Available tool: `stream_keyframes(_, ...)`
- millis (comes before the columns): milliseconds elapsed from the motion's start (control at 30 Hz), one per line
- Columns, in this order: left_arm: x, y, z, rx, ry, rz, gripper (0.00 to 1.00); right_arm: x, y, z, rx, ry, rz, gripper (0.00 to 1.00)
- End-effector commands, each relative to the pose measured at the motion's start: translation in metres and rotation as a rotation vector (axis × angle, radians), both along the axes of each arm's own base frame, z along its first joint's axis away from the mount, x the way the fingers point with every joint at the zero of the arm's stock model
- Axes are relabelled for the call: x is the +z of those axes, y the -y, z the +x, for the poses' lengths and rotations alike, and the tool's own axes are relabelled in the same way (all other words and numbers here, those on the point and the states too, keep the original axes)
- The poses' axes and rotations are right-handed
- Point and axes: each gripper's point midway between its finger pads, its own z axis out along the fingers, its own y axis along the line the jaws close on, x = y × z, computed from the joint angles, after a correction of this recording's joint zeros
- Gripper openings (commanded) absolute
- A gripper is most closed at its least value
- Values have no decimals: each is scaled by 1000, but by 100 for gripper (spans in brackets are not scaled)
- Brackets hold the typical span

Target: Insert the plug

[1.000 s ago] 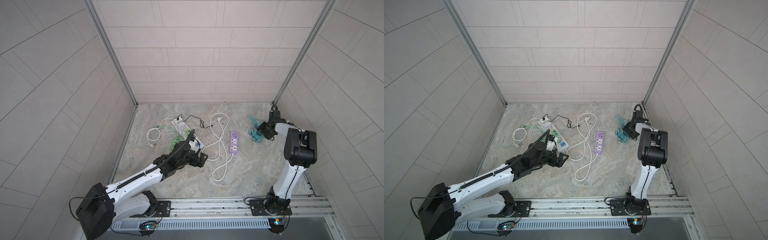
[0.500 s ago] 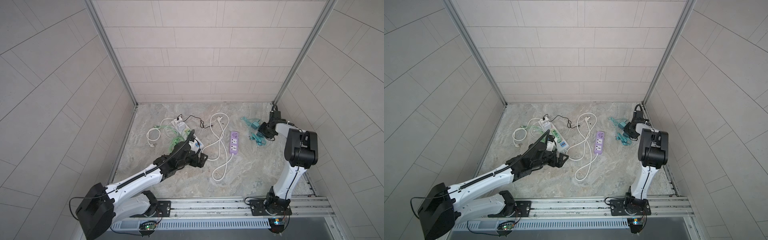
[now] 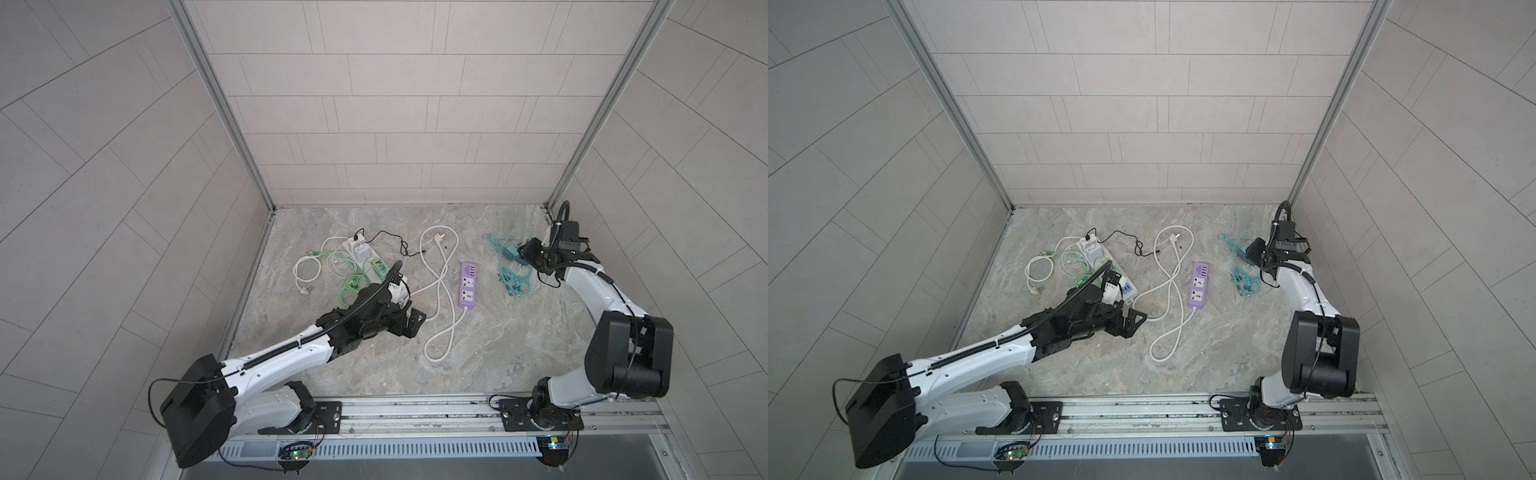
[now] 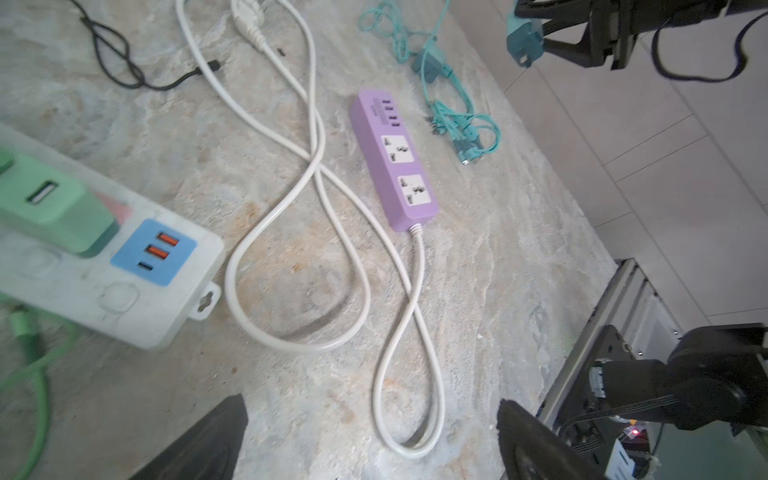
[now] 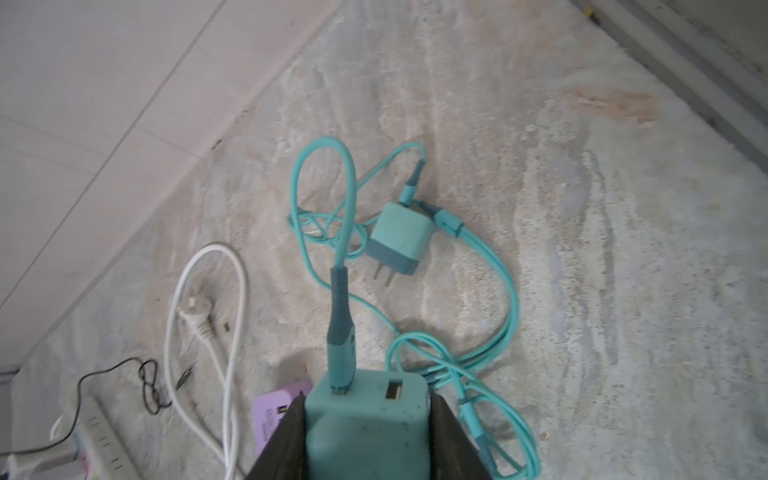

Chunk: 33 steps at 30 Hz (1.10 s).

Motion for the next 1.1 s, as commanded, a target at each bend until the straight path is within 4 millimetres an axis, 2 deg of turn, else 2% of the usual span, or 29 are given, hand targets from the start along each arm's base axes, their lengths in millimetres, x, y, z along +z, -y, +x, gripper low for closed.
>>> stream_keyframes(0,41,37,8,-90,83,-155,99,20,-52,-10,155,105,55,23)
stream_keyframes(100,51,60,9,-141,73,-227,96,31,-85,-24,239,199,77,23)
stream_keyframes(200,54,81,5,-182,80,-245,93,34,-107,-34,279,270,103,24)
stream_keyframes(300,49,99,1,-210,104,-224,93,32,-129,-44,317,285,151,24)
stream_keyframes(400,42,114,7,-207,103,-228,93,30,-147,-53,351,287,198,24)
stream_keyframes(567,36,135,18,-197,110,-229,91,33,-163,-61,384,309,262,24)
stream_keyframes(633,32,137,26,-172,120,-222,90,38,-169,-63,397,322,271,24)
stream_keyframes(700,32,140,33,-144,132,-232,90,29,-172,-70,408,305,280,23)
stream_keyframes(933,41,151,57,-78,156,-286,89,28,-179,-81,436,304,277,23)
stream_keyframes(1067,39,148,71,-31,153,-327,82,33,-178,-86,443,322,271,23)
